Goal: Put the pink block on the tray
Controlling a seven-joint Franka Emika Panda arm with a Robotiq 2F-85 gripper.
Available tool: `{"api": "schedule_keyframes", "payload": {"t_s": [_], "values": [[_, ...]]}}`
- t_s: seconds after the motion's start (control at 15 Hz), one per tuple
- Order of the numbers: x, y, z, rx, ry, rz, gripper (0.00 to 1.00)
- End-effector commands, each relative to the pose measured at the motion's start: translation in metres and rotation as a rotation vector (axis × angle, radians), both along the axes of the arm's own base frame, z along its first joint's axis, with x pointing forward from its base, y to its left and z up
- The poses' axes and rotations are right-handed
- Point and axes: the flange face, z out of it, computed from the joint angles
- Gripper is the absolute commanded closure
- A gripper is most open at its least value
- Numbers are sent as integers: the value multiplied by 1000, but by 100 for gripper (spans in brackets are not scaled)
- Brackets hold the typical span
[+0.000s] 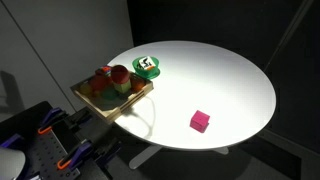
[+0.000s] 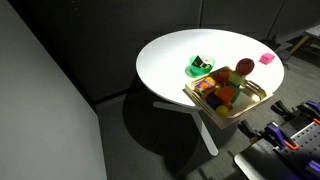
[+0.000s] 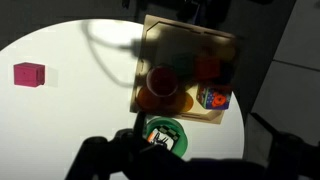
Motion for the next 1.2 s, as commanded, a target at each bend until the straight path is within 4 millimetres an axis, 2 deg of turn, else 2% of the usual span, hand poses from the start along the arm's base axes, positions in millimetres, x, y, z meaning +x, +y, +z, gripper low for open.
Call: {"api": "schedule_keyframes", "payload": {"t_s": [0.0, 0.53, 0.87, 1.13], "values": [[0, 0, 1, 0, 0, 0, 0], [3, -3, 1, -6, -1, -10, 0], [11, -21, -1, -15, -2, -52, 0], [21, -43, -4, -35, -25, -105, 0]]}}
